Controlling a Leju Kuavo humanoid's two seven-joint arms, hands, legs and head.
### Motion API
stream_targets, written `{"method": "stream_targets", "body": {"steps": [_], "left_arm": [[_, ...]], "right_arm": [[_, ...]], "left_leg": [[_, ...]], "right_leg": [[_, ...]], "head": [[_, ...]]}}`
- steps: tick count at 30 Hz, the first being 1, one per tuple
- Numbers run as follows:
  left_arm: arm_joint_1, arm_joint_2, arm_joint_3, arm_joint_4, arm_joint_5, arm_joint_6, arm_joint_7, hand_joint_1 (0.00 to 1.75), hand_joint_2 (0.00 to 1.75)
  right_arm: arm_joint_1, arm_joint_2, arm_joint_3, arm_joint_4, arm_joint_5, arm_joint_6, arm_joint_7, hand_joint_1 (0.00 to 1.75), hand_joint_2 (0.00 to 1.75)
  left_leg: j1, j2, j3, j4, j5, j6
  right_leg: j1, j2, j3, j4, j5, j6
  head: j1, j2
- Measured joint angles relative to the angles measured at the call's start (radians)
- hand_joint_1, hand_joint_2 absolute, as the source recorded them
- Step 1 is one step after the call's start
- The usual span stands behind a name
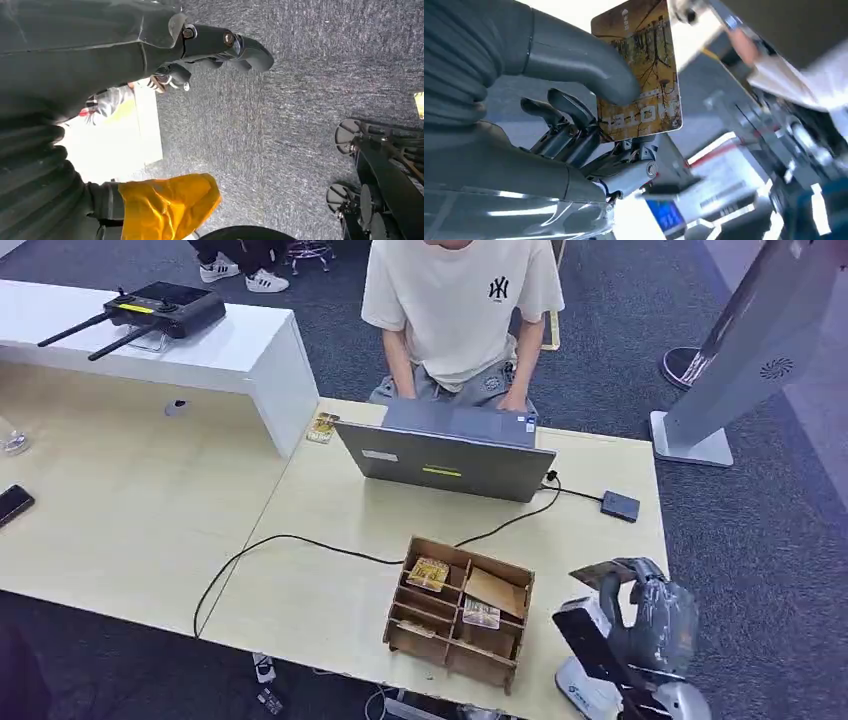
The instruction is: Pass the card to the sensor for recognition and then transmit it.
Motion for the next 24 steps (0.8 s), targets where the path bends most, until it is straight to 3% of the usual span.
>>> {"method": "stream_targets", "body": {"steps": [4,10,16,24], "left_arm": [[0.000,-0.004,0.000,0.000,-0.007,0.003,-0.003,0.00,1.75],[-0.001,-0.008,0.000,0.000,-0.021,0.002,-0.011,0.00,1.75],[-0.003,-0.008,-0.002,0.000,-0.040,-0.001,-0.014,0.00,1.75],[-0.010,-0.003,-0.022,0.000,-0.079,-0.013,-0.018,0.00,1.75]], "right_arm": [[0.012,0.027,-0.004,-0.066,-0.010,-0.072,-0.047,1.75,1.75],[0.016,0.060,0.000,-0.139,-0.103,-0.090,-0.131,1.75,1.75],[-0.026,0.080,0.050,-0.158,-0.185,-0.050,-0.185,1.75,1.75],[-0.211,0.116,0.159,-0.115,-0.234,0.044,-0.154,1.75,1.75]], "left_leg": [[0.000,0.000,0.000,0.000,0.000,0.000],[0.000,0.000,0.000,0.000,0.000,0.000],[0.000,0.000,0.000,0.000,0.000,0.000],[0.000,0.001,0.000,0.000,0.001,-0.001]], "right_leg": [[0.000,0.000,0.000,0.000,0.000,0.000],[0.000,0.000,0.000,0.000,0.000,0.000],[0.000,0.000,0.000,0.000,0.000,0.000],[0.000,0.001,0.000,0.001,0.001,-0.001]], "head": [[0.000,0.000],[0.000,0.000],[0.000,0.000],[0.000,0.000]]}}
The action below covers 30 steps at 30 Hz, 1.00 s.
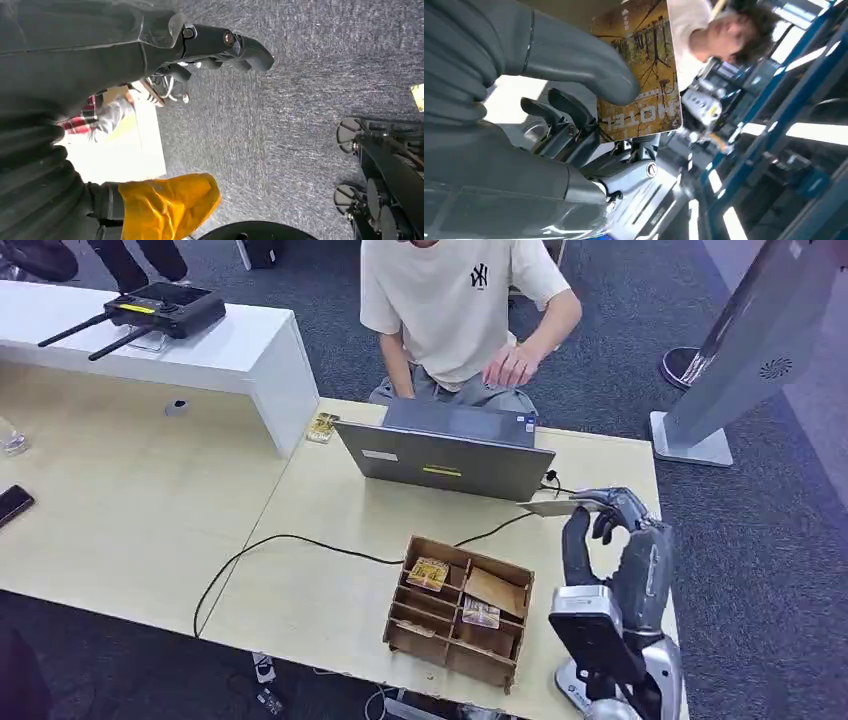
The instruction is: Pass the card to the sensor for recognition and then transmit it.
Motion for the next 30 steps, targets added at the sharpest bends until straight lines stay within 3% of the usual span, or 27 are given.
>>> {"method": "stream_targets", "body": {"steps": [4,11,21,30], "left_arm": [[-0.009,0.005,-0.017,0.000,-0.021,-0.003,-0.001,0.00,1.75],[-0.017,0.011,-0.053,0.000,-0.059,-0.004,-0.002,0.00,1.75],[-0.028,0.011,-0.110,0.000,-0.096,0.000,-0.002,0.00,1.75],[-0.032,0.011,-0.151,0.000,-0.117,0.000,-0.001,0.00,1.75]], "right_arm": [[-0.116,0.035,0.045,0.079,-0.024,0.038,0.044,1.75,1.75],[-0.286,0.093,0.078,0.274,0.034,0.030,0.102,1.75,1.75],[-0.472,0.138,0.089,0.578,0.248,-0.032,0.158,1.75,1.75],[-0.554,0.158,0.091,0.717,0.438,-0.073,0.219,1.75,1.75]], "left_leg": [[0.000,-0.001,0.000,0.000,0.001,-0.001],[0.000,-0.001,-0.001,0.000,0.002,-0.001],[0.000,-0.002,-0.001,0.000,0.002,-0.001],[0.000,-0.002,-0.001,0.000,0.002,-0.001]], "right_leg": [[0.000,0.000,0.000,0.001,0.000,0.000],[0.000,0.000,-0.001,0.001,0.000,0.000],[0.000,-0.001,-0.001,0.002,0.001,0.000],[0.000,-0.001,-0.001,0.001,0.001,0.000]], "head": [[0.000,0.000],[0.000,0.000],[0.000,0.000],[0.000,0.000]]}}
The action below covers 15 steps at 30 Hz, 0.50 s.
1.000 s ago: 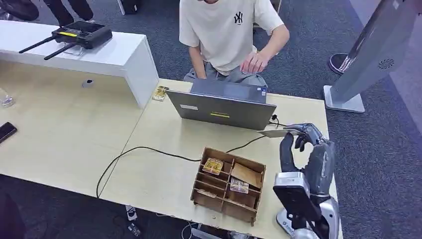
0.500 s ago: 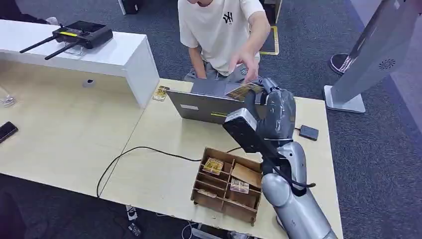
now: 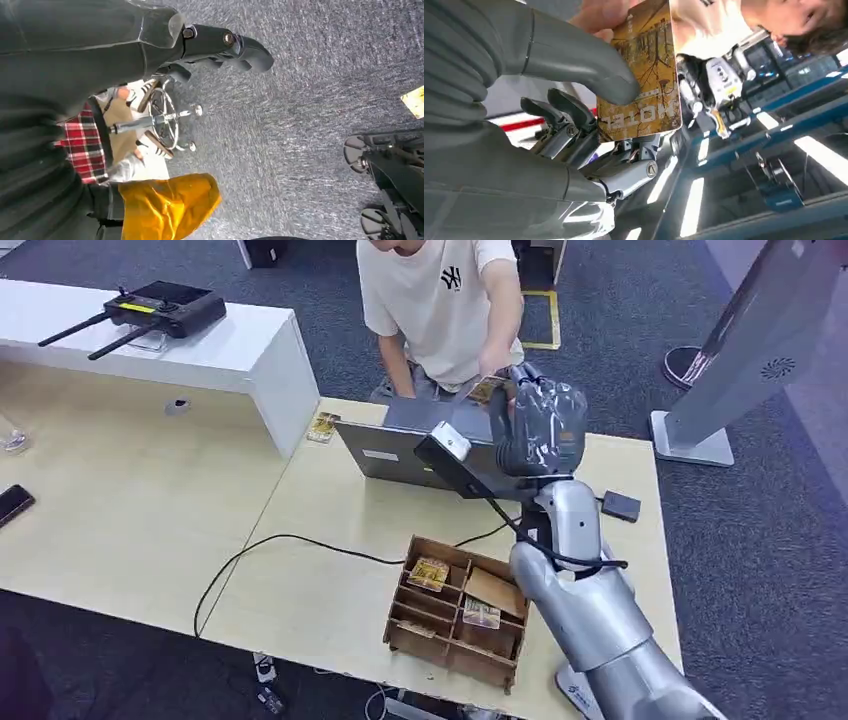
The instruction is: Pass the card to the sensor for recognition and then transmit it.
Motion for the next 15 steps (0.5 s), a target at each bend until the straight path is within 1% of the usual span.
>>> {"method": "stream_targets", "body": {"steps": [1,2,3,10,12,15], "left_arm": [[-0.001,0.000,-0.005,0.000,0.000,0.000,0.001,0.00,1.75],[-0.002,0.000,-0.006,0.000,0.000,0.000,0.001,0.00,1.75],[-0.002,0.000,-0.006,0.000,0.000,0.000,0.001,0.00,1.75],[-0.007,0.000,-0.010,0.000,0.011,-0.003,0.000,0.00,1.75],[-0.007,0.000,-0.010,0.000,0.014,-0.003,-0.002,0.00,1.75],[-0.006,0.000,-0.010,0.000,0.025,-0.003,-0.010,0.00,1.75]], "right_arm": [[-0.002,0.000,0.000,0.008,0.018,-0.002,0.001,1.75,1.75],[-0.002,0.000,0.000,0.016,0.033,-0.003,0.002,0.82,1.75],[-0.003,0.000,0.001,0.023,0.050,-0.005,0.002,0.00,1.75],[-0.002,0.002,0.015,0.049,0.124,0.015,0.027,0.00,1.75],[0.001,0.002,0.017,0.054,0.116,0.013,0.029,0.00,1.75],[0.025,0.002,0.017,0.047,0.059,0.003,-0.005,0.00,1.75]], "left_leg": [[0.000,0.000,0.000,0.000,0.000,0.000],[0.000,0.000,0.000,0.000,0.000,0.000],[0.000,0.000,0.000,0.000,0.000,0.000],[0.000,0.000,0.000,0.000,0.000,0.000],[0.000,0.000,0.000,0.000,0.000,0.000],[0.000,0.000,0.000,0.000,0.000,0.000]], "right_leg": [[0.000,0.000,0.000,0.000,0.000,0.000],[0.000,0.000,0.000,0.000,0.000,0.000],[0.000,0.000,0.000,0.000,0.000,0.000],[0.000,0.000,-0.001,0.000,0.000,0.000],[0.000,0.000,-0.001,0.000,0.000,0.000],[0.000,0.000,-0.001,0.000,0.000,0.000]], "head": [[0.000,0.000],[0.000,0.000],[0.000,0.000],[0.000,0.000],[0.000,0.000],[0.000,0.000]]}}
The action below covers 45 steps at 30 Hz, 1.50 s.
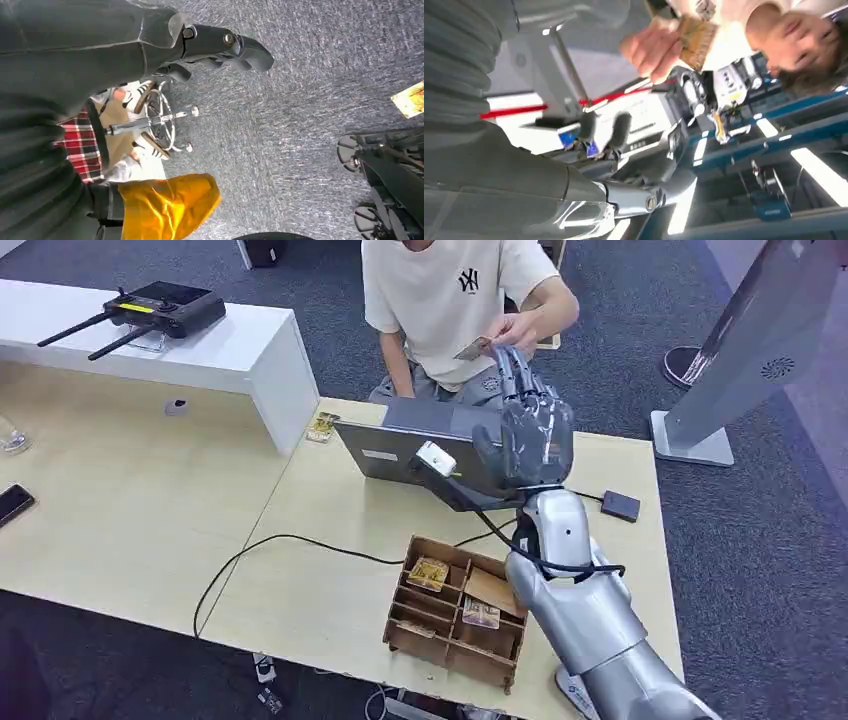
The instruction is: Pass the card to the sensor for recognition and then transmit it.
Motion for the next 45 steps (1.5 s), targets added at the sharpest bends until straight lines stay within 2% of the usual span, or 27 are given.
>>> {"method": "stream_targets", "body": {"steps": [7,15,19,23,29,34,40,45], "left_arm": [[0.007,-0.005,0.002,0.000,0.037,0.006,-0.007,0.00,1.75],[0.024,-0.017,0.035,0.000,0.101,0.021,-0.011,0.00,1.75],[0.032,-0.024,0.060,0.000,0.134,0.022,-0.013,0.00,1.75],[0.038,-0.032,0.083,0.000,0.160,0.023,-0.013,0.00,1.75],[0.043,-0.039,0.113,0.000,0.185,0.024,-0.008,0.00,1.75],[0.044,-0.041,0.135,0.000,0.196,0.024,0.001,0.00,1.75],[0.042,-0.040,0.156,0.000,0.204,0.022,0.012,0.00,1.75],[0.042,-0.031,0.166,0.000,0.219,0.009,0.012,0.00,1.75]], "right_arm": [[0.134,0.000,-0.013,-0.168,-0.234,-0.031,-0.129,0.00,1.75],[0.380,-0.010,-0.021,-0.506,-0.616,-0.069,-0.330,0.00,1.75],[0.503,-0.041,-0.021,-0.664,-0.691,-0.060,-0.353,0.00,1.75],[0.621,-0.087,-0.021,-0.763,-0.714,-0.020,-0.382,0.00,1.75],[0.754,-0.145,-0.014,-0.804,-0.695,0.079,-0.374,0.00,1.75],[0.810,-0.192,0.016,-0.781,-0.711,0.114,-0.348,0.00,1.75],[0.806,-0.236,0.109,-0.700,-0.707,0.142,-0.335,0.00,1.75],[0.753,-0.244,0.169,-0.645,-0.678,0.177,-0.354,0.00,1.75]], "left_leg": [[0.000,0.000,-0.001,0.000,0.000,0.000],[0.000,0.000,-0.002,0.000,-0.001,0.000],[0.000,0.000,-0.002,0.000,-0.001,0.000],[0.000,0.000,-0.002,0.000,-0.002,0.000],[0.000,0.000,-0.003,0.000,-0.002,0.001],[0.000,0.000,-0.003,0.000,-0.002,0.001],[0.000,0.000,-0.003,0.000,-0.002,0.001],[0.000,0.001,-0.002,0.000,-0.002,0.001]], "right_leg": [[0.000,0.000,-0.001,0.000,0.000,0.000],[0.000,0.000,-0.002,-0.001,-0.001,0.000],[0.000,0.000,-0.002,-0.001,-0.001,0.000],[0.000,0.000,-0.002,-0.002,-0.001,0.000],[0.000,0.000,-0.002,-0.002,-0.001,0.000],[0.000,0.000,-0.002,-0.002,-0.001,0.000],[0.000,0.000,-0.002,-0.002,-0.001,0.000],[0.000,0.000,-0.002,-0.001,-0.001,0.000]], "head": [[0.000,0.000],[0.000,0.000],[0.000,0.000],[0.000,0.000],[0.000,0.000],[0.000,0.000],[0.000,0.000],[0.000,0.000]]}}
